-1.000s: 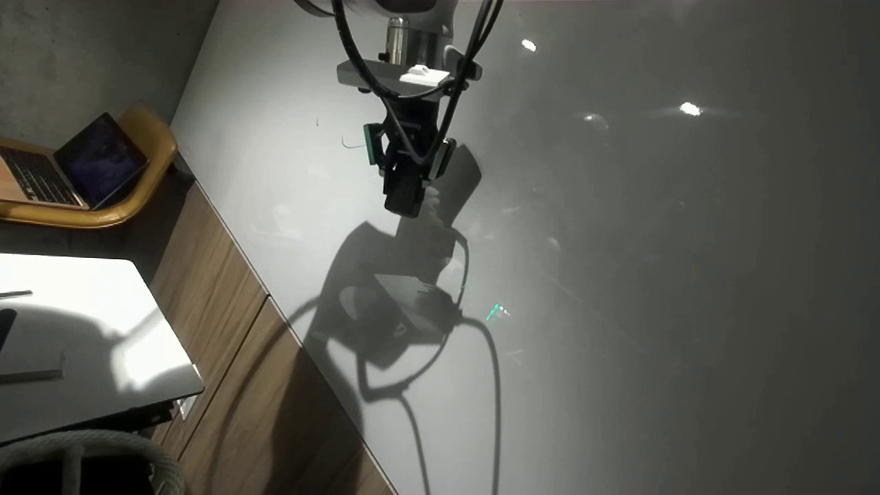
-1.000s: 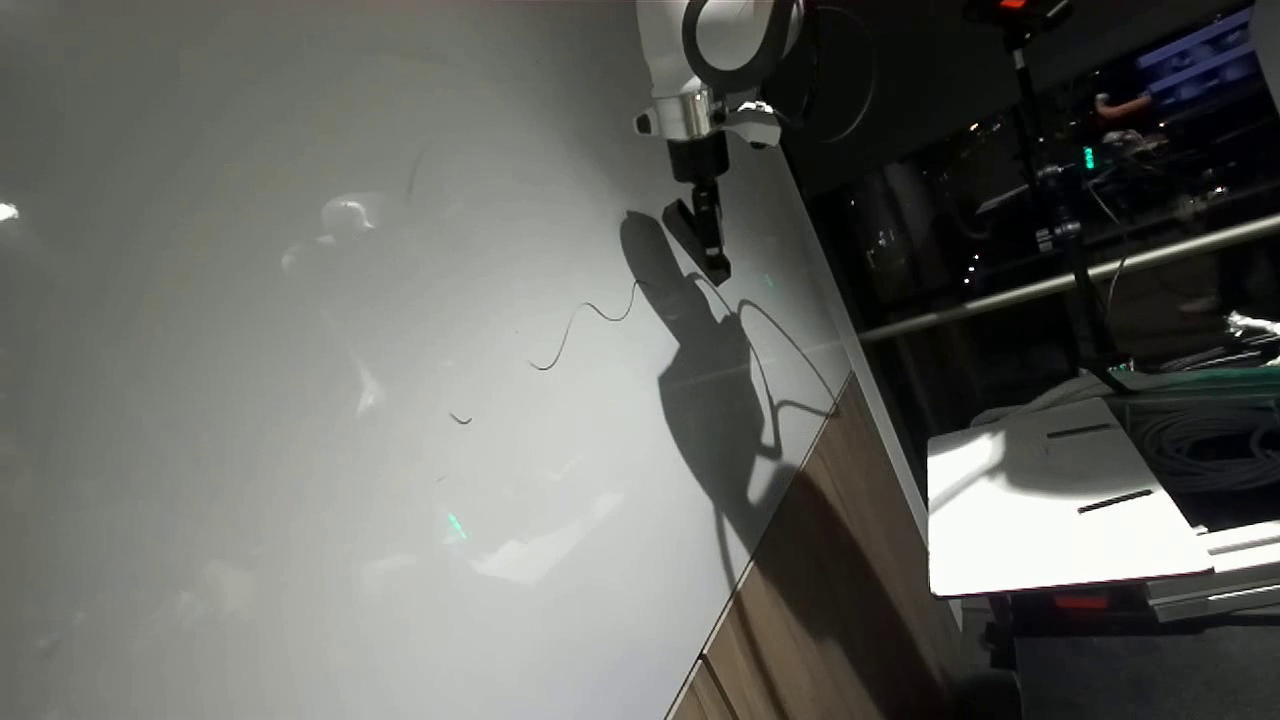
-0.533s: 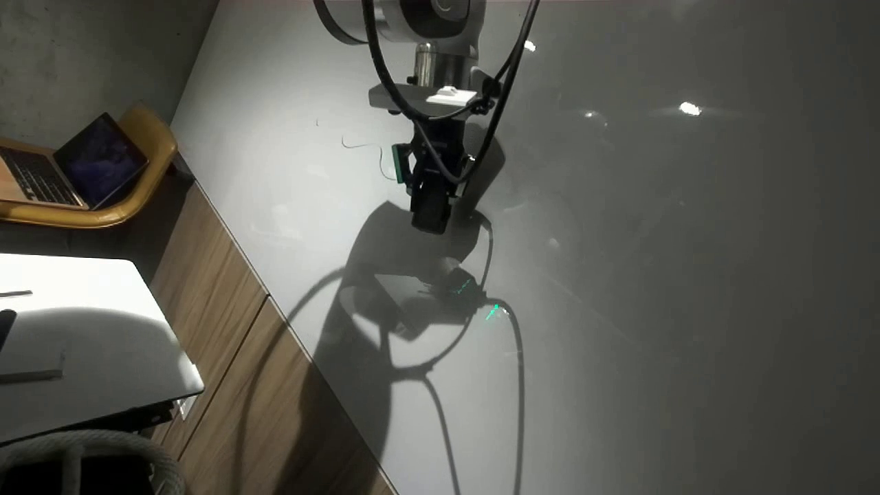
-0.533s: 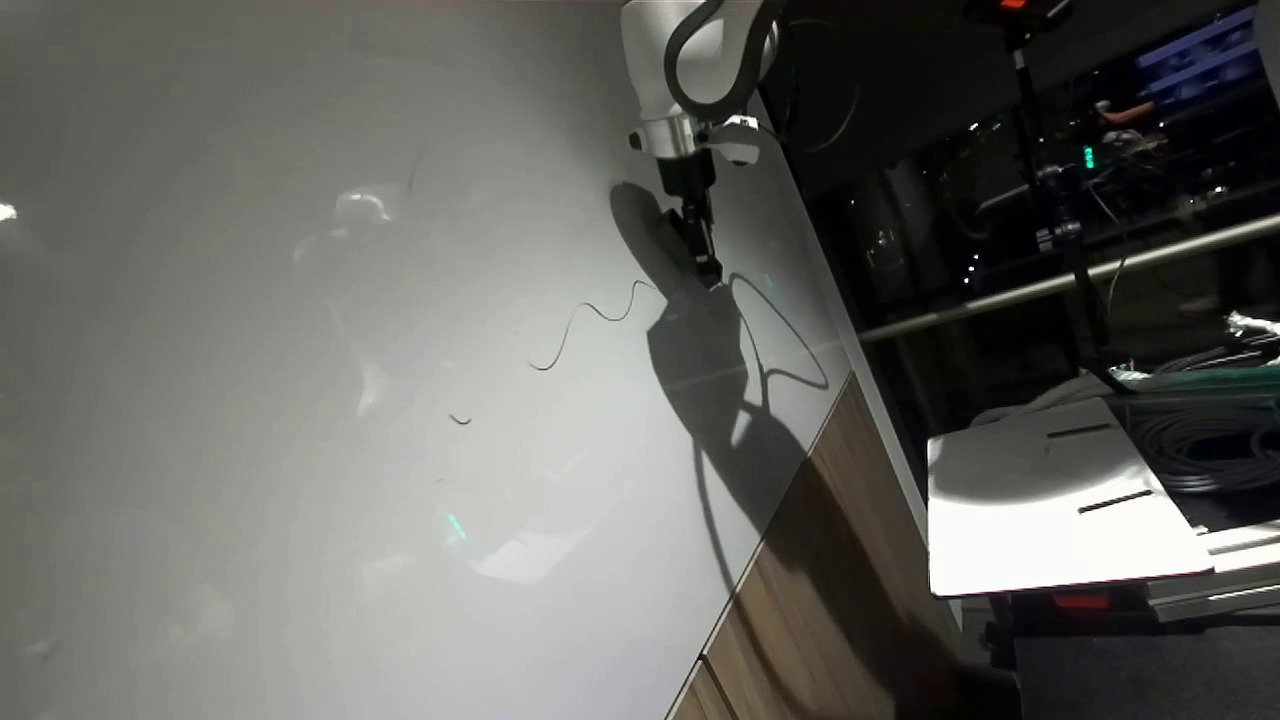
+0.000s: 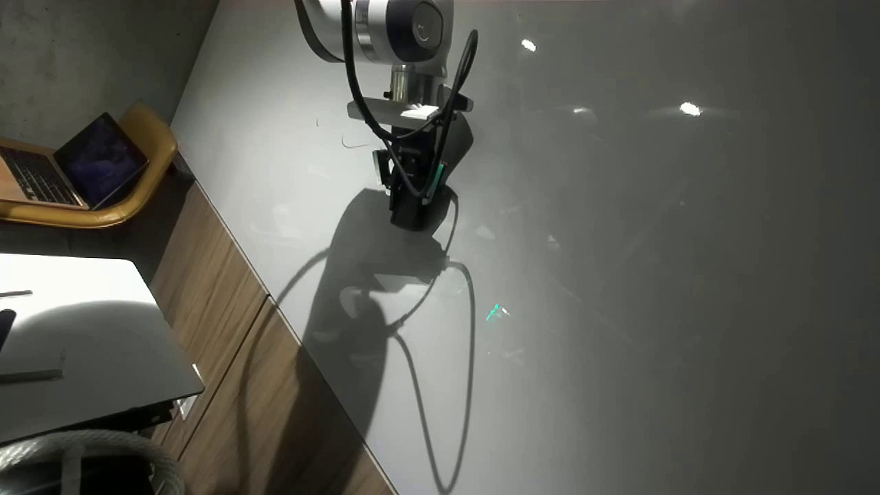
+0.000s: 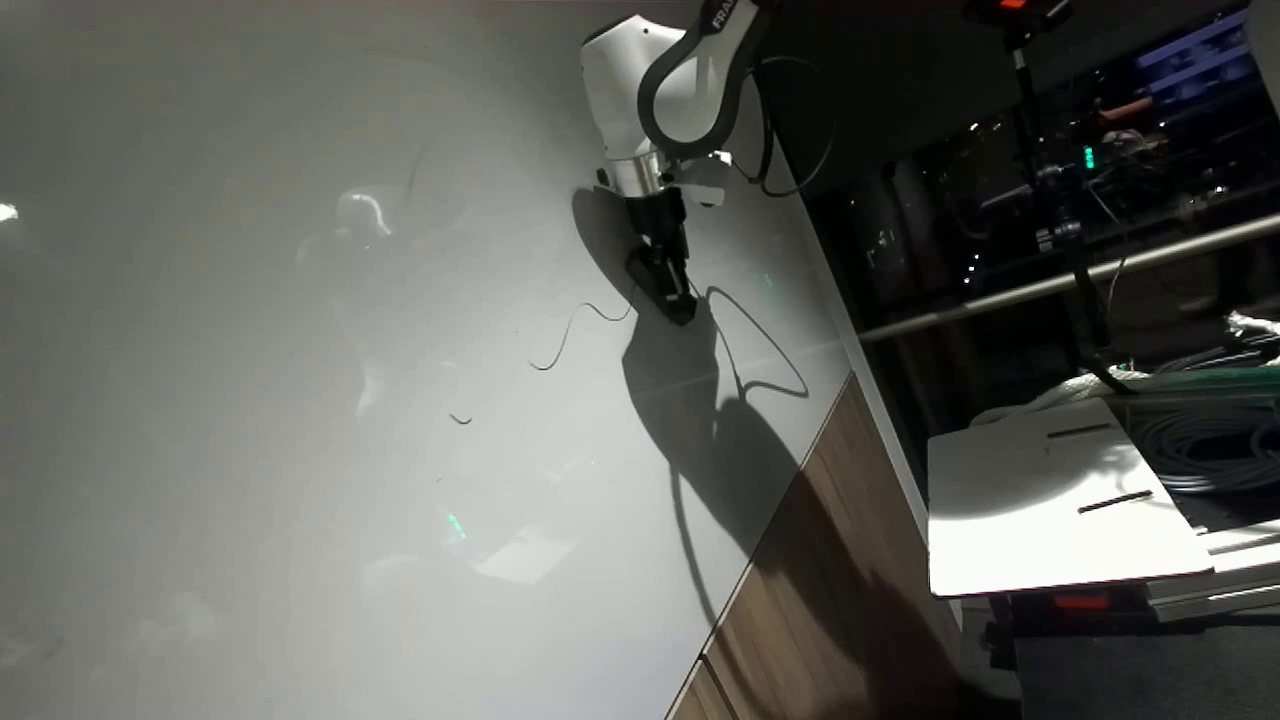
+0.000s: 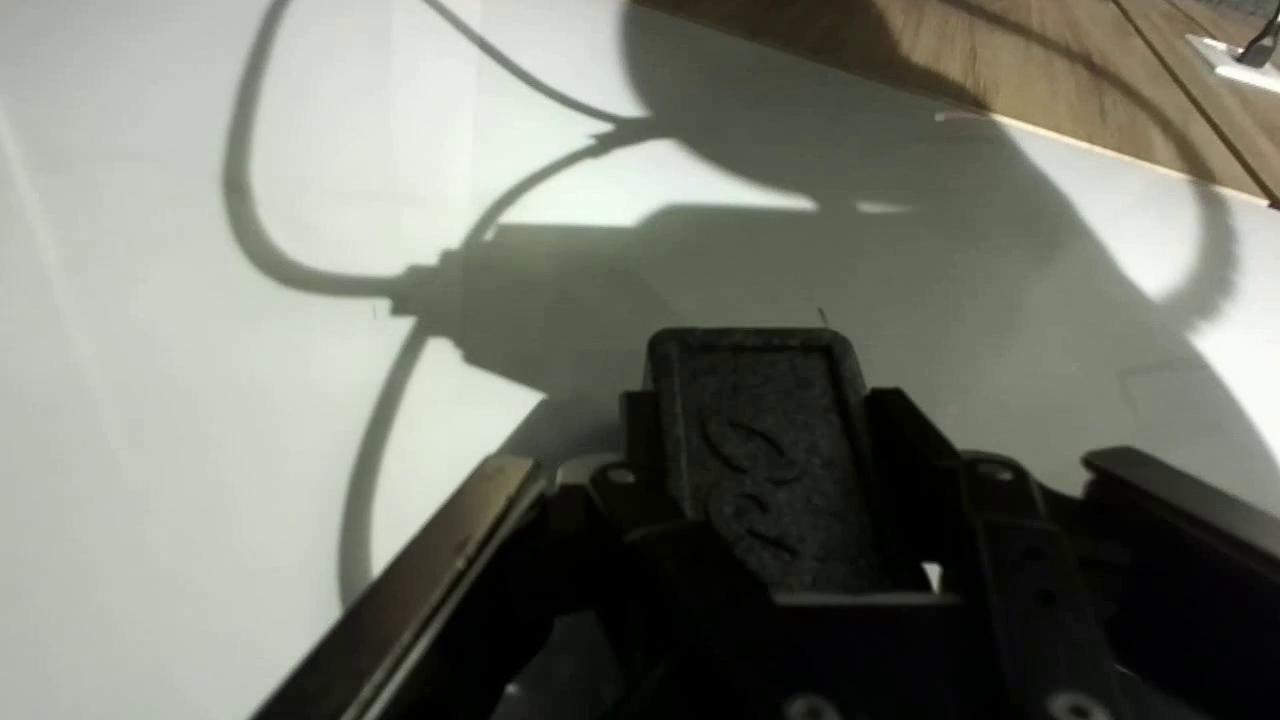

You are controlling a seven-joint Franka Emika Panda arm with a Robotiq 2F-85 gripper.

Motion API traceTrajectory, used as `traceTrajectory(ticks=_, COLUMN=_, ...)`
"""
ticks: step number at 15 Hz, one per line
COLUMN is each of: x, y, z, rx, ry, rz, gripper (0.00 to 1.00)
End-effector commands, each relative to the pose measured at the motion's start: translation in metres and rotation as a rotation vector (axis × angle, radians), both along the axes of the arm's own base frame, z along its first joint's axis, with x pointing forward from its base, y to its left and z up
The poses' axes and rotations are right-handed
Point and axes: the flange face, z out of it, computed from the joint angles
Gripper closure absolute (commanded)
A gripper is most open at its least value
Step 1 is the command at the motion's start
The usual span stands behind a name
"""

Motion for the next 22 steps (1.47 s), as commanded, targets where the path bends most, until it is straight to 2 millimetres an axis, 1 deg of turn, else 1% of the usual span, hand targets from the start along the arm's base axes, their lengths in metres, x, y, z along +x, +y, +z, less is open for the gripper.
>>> traceTrajectory(ticks=1, x=0.021, y=0.022, z=0.019, rx=-0.003, ry=-0.04, rz=-0.018, gripper=0.71)
traceTrajectory(ticks=4, x=0.025, y=0.037, z=0.021, rx=0.004, ry=-0.037, rz=-0.027, gripper=0.71)
traceTrajectory(ticks=7, x=0.029, y=0.067, z=0.018, rx=0.015, ry=-0.038, rz=-0.021, gripper=0.71)
traceTrajectory(ticks=9, x=0.031, y=0.098, z=0.013, rx=0.027, ry=-0.038, rz=-0.008, gripper=0.71)
traceTrajectory(ticks=16, x=0.033, y=0.236, z=-0.017, rx=0.031, ry=-0.027, rz=0.083, gripper=0.71)
traceTrajectory(ticks=19, x=0.034, y=0.28, z=-0.025, rx=0.019, ry=-0.016, rz=0.115, gripper=0.71)
traceTrajectory(ticks=22, x=0.032, y=0.326, z=-0.027, rx=0.017, ry=0.0, rz=0.147, gripper=0.71)
